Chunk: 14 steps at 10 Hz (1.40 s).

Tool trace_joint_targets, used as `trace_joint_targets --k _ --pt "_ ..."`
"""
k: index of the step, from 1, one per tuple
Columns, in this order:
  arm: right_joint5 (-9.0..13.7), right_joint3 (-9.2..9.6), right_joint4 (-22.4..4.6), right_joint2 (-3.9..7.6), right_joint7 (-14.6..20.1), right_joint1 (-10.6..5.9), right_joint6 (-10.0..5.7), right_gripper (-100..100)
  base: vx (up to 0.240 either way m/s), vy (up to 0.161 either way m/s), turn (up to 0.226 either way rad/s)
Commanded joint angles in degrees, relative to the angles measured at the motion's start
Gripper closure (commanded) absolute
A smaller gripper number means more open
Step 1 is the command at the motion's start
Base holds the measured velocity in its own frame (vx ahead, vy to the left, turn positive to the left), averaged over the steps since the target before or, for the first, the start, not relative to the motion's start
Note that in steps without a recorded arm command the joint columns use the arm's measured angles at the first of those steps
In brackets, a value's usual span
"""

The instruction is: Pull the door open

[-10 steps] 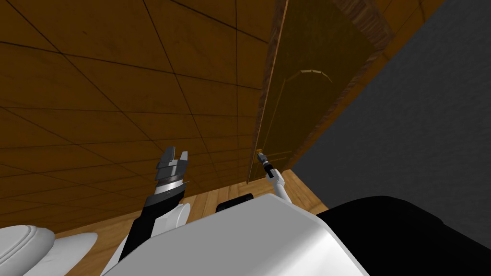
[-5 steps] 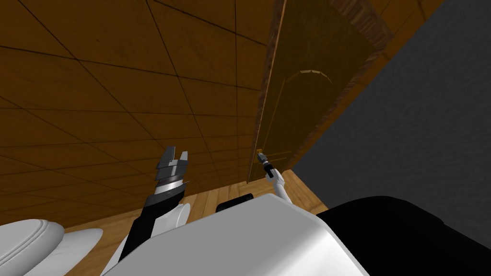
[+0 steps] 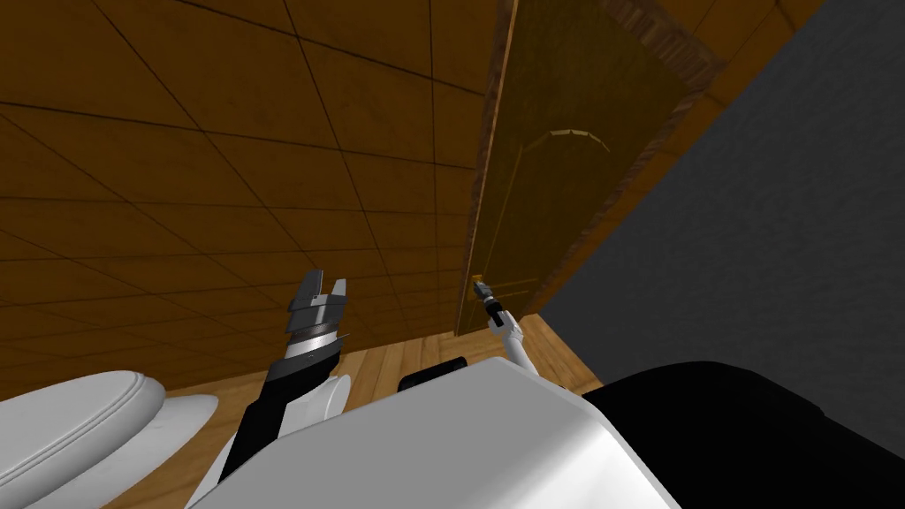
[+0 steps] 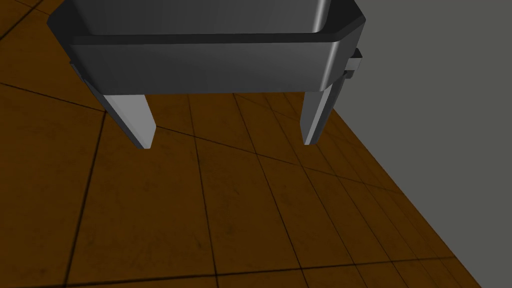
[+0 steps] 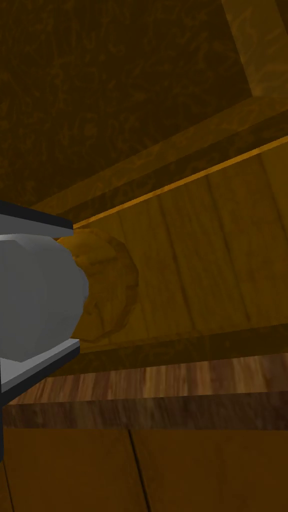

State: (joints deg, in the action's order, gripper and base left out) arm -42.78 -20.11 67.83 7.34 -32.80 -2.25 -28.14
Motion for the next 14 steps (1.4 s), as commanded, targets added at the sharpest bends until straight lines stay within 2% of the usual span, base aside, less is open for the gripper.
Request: trace_joint_targets --k 1,4,5,7,8,10,11,12,13,14 --pt "2.0 0.75 -0.3 0.04 2.5 -0.35 -0.02 100 -0.074 -0.056 0.103" --pt "6.7 1.88 -1.1 0.47 7.5 -1.04 0.1 100 -0.076 -0.049 0.094" --pt "6.7 1.88 -1.1 0.47 7.7 -1.04 0.1 100 -0.055 -0.025 0.032" --pt "10.1 2.71 -1.8 0.79 11.2 -1.55 0.19 100 -0.049 -0.032 0.085" --pt "10.1 2.71 -1.8 0.79 11.5 -1.55 0.19 100 -0.046 -0.037 0.043" --pt "14.0 3.63 -2.5 1.14 15.3 -2.12 0.29 100 -0.055 -0.035 0.092" --pt "14.0 3.63 -2.5 1.14 16.0 -2.12 0.29 100 -0.053 -0.036 0.038" --pt "16.0 4.09 -2.8 1.31 17.8 -2.4 0.33 100 -0.047 -0.034 0.065" --pt "16.0 4.09 -2.8 1.31 18.2 -2.4 0.33 100 -0.038 -0.027 0.035" --pt "18.1 4.59 -3.2 1.5 20.4 -2.71 0.39 100 -0.043 -0.028 0.066"
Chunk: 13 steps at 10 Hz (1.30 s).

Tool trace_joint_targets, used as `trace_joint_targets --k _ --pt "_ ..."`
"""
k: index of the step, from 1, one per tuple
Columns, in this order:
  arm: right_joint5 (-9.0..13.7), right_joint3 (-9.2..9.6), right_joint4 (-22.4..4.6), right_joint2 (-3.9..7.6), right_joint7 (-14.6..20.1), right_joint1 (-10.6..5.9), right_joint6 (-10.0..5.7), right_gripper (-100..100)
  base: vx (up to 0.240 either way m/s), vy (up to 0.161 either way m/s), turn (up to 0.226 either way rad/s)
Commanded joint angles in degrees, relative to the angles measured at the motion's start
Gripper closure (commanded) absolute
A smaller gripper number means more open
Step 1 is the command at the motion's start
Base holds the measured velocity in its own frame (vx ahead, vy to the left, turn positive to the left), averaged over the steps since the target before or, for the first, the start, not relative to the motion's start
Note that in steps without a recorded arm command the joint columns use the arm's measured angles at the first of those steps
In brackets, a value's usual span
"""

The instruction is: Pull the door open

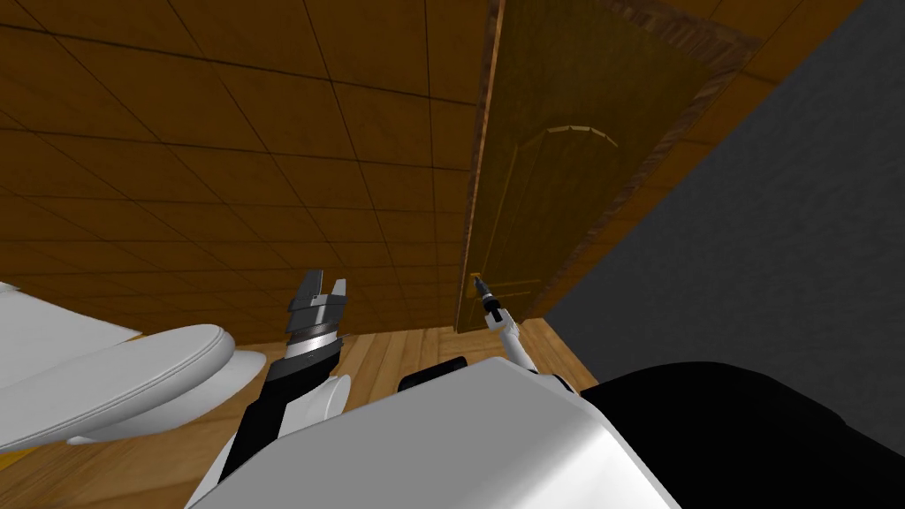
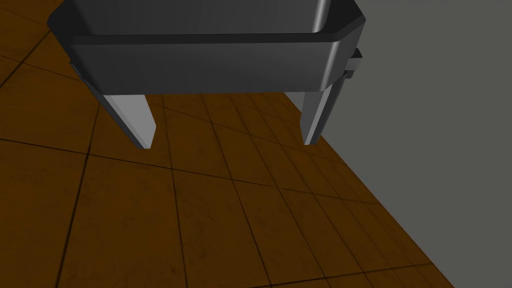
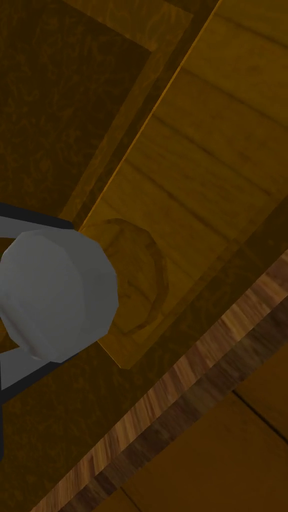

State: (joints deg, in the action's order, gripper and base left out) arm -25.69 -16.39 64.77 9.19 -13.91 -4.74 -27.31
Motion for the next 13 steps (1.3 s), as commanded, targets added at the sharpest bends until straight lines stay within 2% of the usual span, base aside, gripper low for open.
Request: trace_joint_targets --k 1,3,4,5,6,7,8,9,10,11,12,13 --pt "1.0 0.88 -0.1 -0.35 1.6 -0.21 -0.45 100 -0.039 -0.027 0.063" --pt "5.1 1.9 -0.9 0.04 5.4 -0.84 -0.34 100 -0.057 -0.039 0.095" --pt "5.4 1.9 -0.9 0.04 6.2 -0.84 -0.34 100 -0.053 -0.037 0.053" --pt "7.6 2.41 -1.3 0.24 8.2 -1.15 -0.28 100 -0.053 -0.028 0.092" --pt "7.6 2.41 -1.3 0.24 8.6 -1.15 -0.28 100 -0.041 -0.025 0.011" --pt "9.9 2.96 -1.7 0.44 10.3 -1.49 -0.22 100 -0.047 -0.028 0.05" --pt "9.9 2.96 -1.7 0.44 11.0 -1.49 -0.22 100 -0.041 -0.025 0.065" --pt "12.2 3.5 -2.1 0.65 13.0 -1.82 -0.17 100 -0.041 -0.032 0.082" --pt "12.2 3.5 -2.1 0.65 13.3 -1.82 -0.17 100 -0.034 -0.024 0.035" --pt "14.5 4.04 -2.5 0.85 15.5 -2.15 -0.11 100 -0.037 -0.024 0.071" --pt "14.5 4.04 -2.5 0.85 15.7 -2.15 -0.11 100 -0.034 -0.023 0.041" --pt "16.9 4.59 -2.9 1.06 18.1 -2.48 -0.04 100 -0.05 -0.022 0.045"
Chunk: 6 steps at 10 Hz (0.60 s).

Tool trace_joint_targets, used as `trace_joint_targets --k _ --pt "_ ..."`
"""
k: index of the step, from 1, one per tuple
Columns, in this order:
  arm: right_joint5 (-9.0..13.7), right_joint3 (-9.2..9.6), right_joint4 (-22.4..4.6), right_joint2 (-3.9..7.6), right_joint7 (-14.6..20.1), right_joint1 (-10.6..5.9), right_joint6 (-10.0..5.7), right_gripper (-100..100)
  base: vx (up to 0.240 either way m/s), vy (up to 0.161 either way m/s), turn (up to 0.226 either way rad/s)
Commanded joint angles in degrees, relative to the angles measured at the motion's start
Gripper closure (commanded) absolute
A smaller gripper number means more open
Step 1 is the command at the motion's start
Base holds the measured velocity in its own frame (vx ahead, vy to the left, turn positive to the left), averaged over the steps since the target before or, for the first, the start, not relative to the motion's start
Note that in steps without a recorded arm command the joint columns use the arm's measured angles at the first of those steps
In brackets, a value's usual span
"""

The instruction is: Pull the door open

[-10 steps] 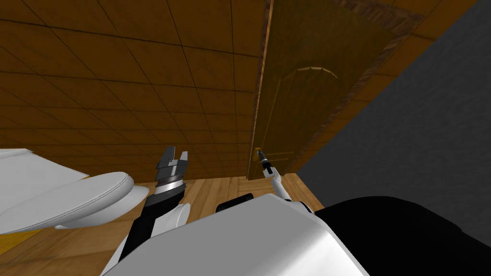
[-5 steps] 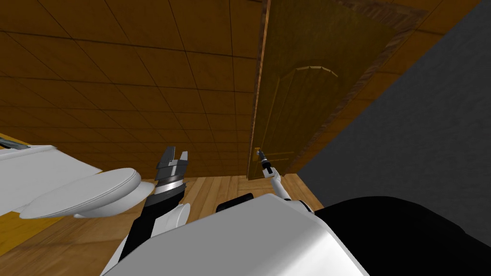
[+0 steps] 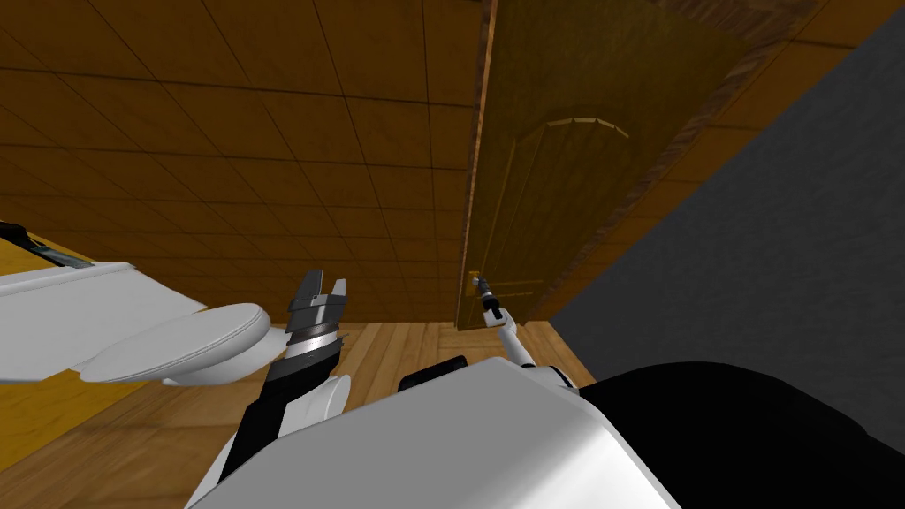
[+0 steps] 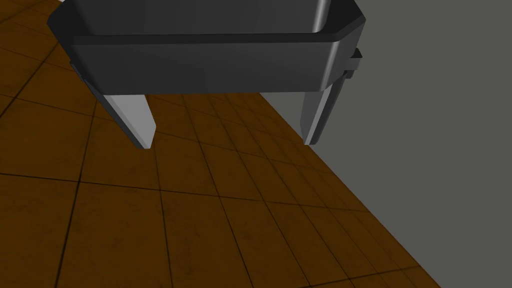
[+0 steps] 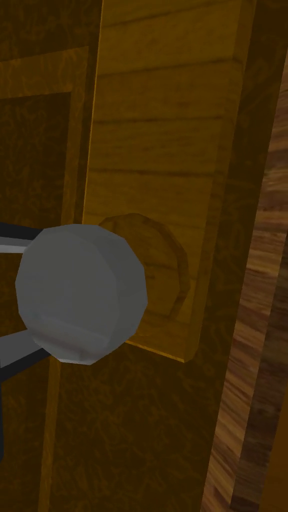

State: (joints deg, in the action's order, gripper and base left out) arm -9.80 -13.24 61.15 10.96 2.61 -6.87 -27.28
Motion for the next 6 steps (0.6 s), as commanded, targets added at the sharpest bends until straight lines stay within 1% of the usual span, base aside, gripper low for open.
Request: trace_joint_targets --k 1,2,3,4,5,6 --pt "1.0 1.44 0.7 -0.71 1.6 -0.36 -0.07 100 -0.046 -0.025 0.042" --pt "3.4 2.0 0.3 -0.5 3.9 -0.7 -0.01 100 -0.049 -0.031 0.073" --pt "5.2 2.55 -0.2 -0.29 5.4 -1.04 0.05 100 -0.07 -0.043 0.125" --pt "5.8 2.55 -0.2 -0.29 6.4 -1.04 0.05 100 -0.049 -0.031 0.078" --pt "8.2 3.11 -0.6 -0.08 8.4 -1.38 0.12 100 -0.048 -0.03 0.051" --pt "8.2 3.11 -0.6 -0.08 8.7 -1.38 0.12 100 -0.039 -0.021 0.055"
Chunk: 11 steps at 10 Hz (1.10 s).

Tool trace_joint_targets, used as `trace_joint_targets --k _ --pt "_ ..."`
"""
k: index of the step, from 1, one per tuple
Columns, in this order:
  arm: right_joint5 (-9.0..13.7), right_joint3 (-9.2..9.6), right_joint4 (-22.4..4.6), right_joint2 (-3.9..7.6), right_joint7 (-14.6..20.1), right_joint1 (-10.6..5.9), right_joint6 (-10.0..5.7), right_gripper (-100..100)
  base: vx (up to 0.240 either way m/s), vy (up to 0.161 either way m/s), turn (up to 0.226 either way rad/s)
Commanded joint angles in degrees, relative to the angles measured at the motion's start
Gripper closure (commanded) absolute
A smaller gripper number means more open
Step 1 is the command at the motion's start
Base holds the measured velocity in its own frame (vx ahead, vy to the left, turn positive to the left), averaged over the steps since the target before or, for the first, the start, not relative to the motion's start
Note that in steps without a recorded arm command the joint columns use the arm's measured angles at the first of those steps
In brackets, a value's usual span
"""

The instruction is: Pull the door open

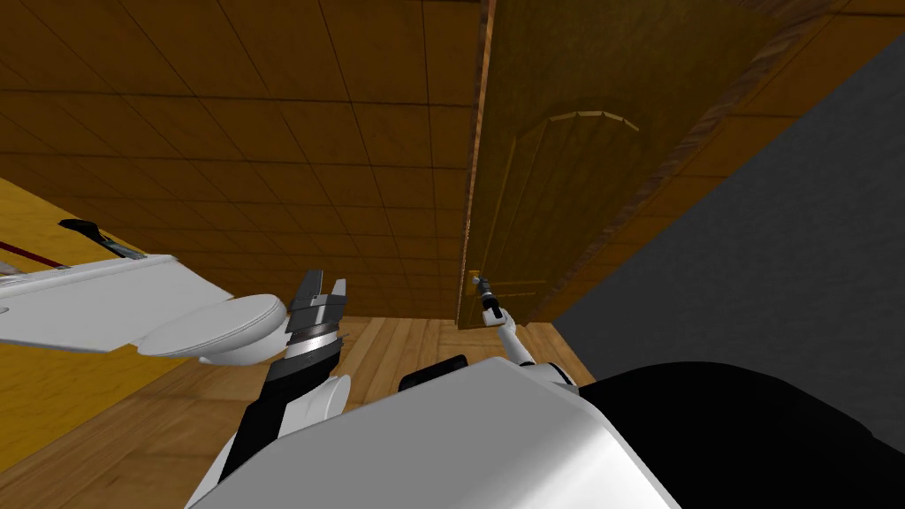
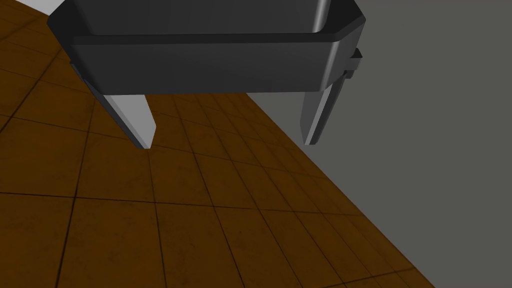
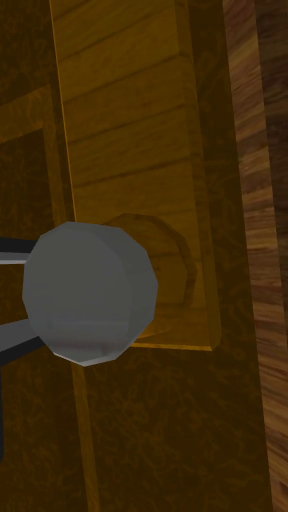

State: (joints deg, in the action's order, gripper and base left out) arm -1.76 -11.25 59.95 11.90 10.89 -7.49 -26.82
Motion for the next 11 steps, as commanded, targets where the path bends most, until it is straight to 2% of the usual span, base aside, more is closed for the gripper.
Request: trace_joint_targets --k 1,2,4,5,6,7,8,10,11 --pt "2.5 1.67 0.2 -0.81 2.9 -1.1 -0.29 100 -0.046 -0.026 0.087" --pt "2.5 1.67 0.2 -0.81 2.9 -1.1 -0.29 100 -0.045 -0.022 0.018" --pt "6.9 2.78 -0.7 -0.39 6.7 -1.78 -0.16 100 -0.069 -0.028 0.107" --pt "7.3 2.78 -0.7 -0.39 7.6 -1.78 -0.16 100 -0.049 -0.033 0.034" --pt "9.7 3.34 -1.1 -0.18 9.4 -2.12 -0.1 100 -0.05 -0.029 0.074" --pt "9.7 3.34 -1.1 -0.18 10.0 -2.12 -0.1 100 -0.037 -0.023 0.076" --pt "12.0 3.88 -1.5 0.02 12.2 -2.45 -0.03 100 -0.045 -0.016 0.055" --pt "12.0 3.88 -1.5 0.02 12.4 -2.45 -0.03 100 -0.029 -0.011 0.023" --pt "14.4 4.42 -1.9 0.23 14.8 -2.78 0.03 100 -0.042 -0.014 0.091"
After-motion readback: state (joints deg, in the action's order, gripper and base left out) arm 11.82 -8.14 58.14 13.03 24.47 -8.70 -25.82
